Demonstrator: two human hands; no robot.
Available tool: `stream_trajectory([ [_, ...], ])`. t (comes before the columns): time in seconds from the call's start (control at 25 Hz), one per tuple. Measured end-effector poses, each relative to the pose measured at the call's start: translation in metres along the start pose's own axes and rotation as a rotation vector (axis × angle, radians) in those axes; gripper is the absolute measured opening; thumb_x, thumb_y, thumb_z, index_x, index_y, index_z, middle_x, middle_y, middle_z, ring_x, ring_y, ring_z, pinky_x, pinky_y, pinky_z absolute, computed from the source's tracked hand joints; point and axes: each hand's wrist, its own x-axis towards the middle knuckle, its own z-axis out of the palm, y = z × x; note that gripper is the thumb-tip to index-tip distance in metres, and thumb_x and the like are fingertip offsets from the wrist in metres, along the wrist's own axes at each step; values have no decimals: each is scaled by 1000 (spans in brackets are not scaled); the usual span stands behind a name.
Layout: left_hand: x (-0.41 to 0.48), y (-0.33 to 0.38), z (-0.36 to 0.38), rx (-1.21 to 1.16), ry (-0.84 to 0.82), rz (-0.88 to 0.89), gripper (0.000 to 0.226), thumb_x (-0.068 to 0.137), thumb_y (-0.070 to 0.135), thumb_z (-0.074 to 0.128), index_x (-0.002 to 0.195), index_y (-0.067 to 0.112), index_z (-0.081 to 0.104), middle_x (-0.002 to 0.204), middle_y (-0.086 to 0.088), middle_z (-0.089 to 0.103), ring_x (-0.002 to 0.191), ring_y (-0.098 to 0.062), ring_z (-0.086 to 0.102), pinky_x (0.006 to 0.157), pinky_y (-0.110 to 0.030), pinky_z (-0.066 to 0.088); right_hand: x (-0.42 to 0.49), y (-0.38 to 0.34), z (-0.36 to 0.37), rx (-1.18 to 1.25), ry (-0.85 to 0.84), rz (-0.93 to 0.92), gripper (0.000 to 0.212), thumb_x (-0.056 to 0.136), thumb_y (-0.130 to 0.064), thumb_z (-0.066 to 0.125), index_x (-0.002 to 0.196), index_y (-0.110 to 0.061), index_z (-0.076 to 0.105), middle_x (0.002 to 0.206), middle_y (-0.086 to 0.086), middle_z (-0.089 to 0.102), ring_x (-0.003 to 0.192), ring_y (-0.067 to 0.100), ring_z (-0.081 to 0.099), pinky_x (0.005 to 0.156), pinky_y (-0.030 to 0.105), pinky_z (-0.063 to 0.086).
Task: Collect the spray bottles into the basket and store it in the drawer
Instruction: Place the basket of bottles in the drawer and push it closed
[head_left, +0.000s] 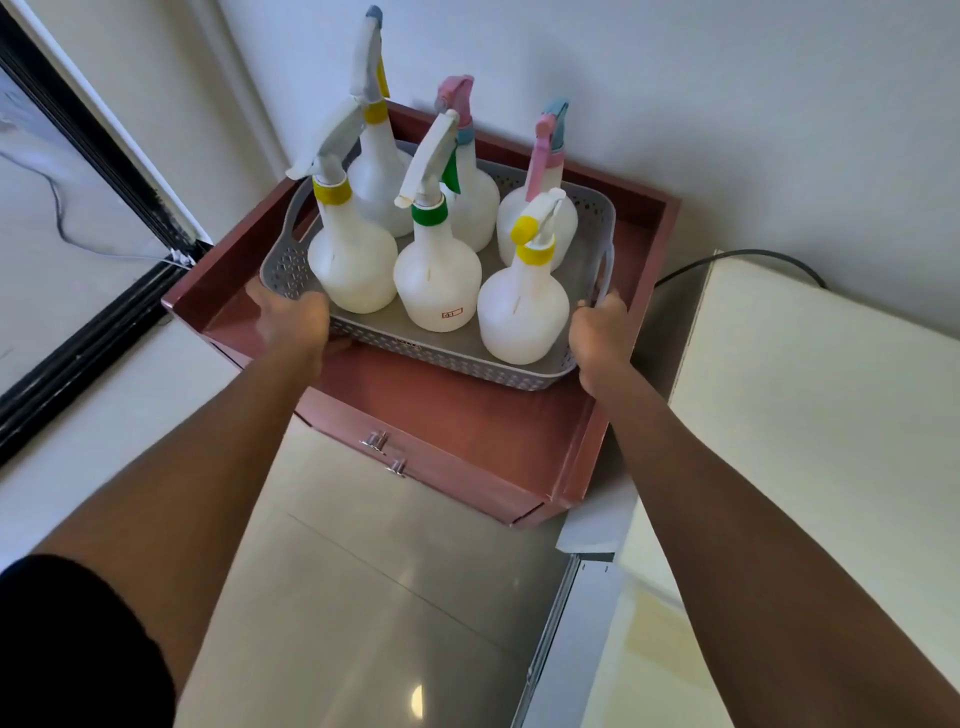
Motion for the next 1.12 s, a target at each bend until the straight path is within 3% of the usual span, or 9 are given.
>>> stream_trajectory([
  [0.16,0,1,1,-16,7,10,47,81,-1,39,122,20,36,109,-11,49,95,-36,65,42,-35,54,1,0,1,97,36,9,27,94,-13,37,114,-7,55,101,8,58,90,23,52,77,33,42],
  [0.36,-16,4,-7,-24,4,27,38,81,-4,37,106,25,34,111,-14,50,91,-37,64,36,-31,53,-5,-7,-8,231,65,-11,28,93,-4,35,108,-1,58,73,0,51,77,21,49,69,32,40],
  [0.6,-49,19,-27,-107,32,58,39,79,-6,43,101,25,31,100,-8,48,89,-37,63,53,-45,59,-18,-22,-30,233,43,-42,29,95,-9,36,114,-4,58,83,4,56,80,20,51,69,30,38],
  [0.68,-60,24,-32,-104,44,73,41,75,-5,45,100,25,32,96,-7,49,95,-41,63,65,-52,58,-24,-23,-42,242,43,-48,30,96,-10,37,117,-4,57,88,7,56,76,18,51,64,28,39],
  [0.8,-88,25,-37,-113,37,105,42,72,-3,47,99,26,33,104,-9,50,95,-42,62,66,-54,58,-34,-20,-71,229,45,-77,32,96,-10,38,122,-7,56,91,9,57,70,18,52,54,26,38],
  [0.96,-145,14,-37,-111,-33,149,48,72,-5,48,102,30,32,117,-16,52,94,-40,63,58,-46,59,-51,7,-119,211,58,-104,36,92,-12,42,123,-22,58,107,11,67,101,31,60,86,42,52],
  [1.12,-226,-9,-37,-87,-61,185,53,72,-4,49,113,28,35,114,-13,54,93,-38,63,63,-49,59,-79,49,-189,210,64,-85,39,85,-9,46,111,-33,63,101,7,70,101,30,62,92,49,51],
])
